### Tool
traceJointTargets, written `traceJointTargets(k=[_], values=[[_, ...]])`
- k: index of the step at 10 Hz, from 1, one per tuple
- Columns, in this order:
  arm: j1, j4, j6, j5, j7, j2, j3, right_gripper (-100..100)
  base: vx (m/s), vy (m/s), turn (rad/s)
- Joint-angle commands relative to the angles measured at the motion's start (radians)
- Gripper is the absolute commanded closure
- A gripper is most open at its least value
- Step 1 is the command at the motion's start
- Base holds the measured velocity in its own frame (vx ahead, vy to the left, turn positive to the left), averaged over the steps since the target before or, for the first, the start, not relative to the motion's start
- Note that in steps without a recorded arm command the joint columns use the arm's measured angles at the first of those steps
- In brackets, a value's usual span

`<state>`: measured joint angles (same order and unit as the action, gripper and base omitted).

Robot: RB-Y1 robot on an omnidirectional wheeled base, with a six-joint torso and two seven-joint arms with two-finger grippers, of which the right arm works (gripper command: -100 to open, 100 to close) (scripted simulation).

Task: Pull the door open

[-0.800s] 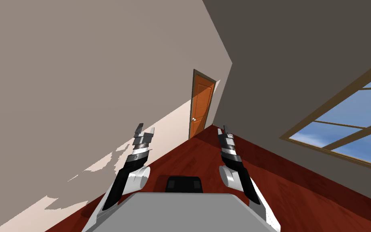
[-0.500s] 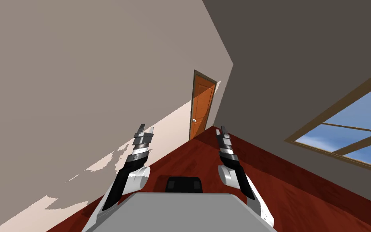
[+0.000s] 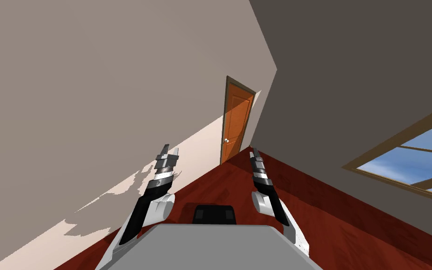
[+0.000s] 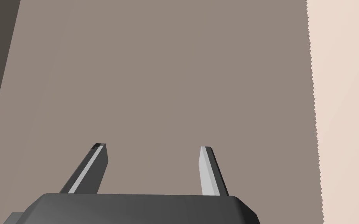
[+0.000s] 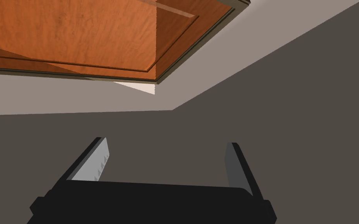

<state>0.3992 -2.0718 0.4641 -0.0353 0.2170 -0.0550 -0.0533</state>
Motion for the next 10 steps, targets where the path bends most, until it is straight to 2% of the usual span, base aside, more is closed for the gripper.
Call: traceJointTargets(k=[1,10], values=[[-0.015,0.039,0.012,0.008,0.023,-0.007,-0.001,-100,0.085,-0.037,0.039],[-0.098,0.270,0.083,0.070,0.177,-0.033,0.010,-100,0.094,-0.055,0.047]])
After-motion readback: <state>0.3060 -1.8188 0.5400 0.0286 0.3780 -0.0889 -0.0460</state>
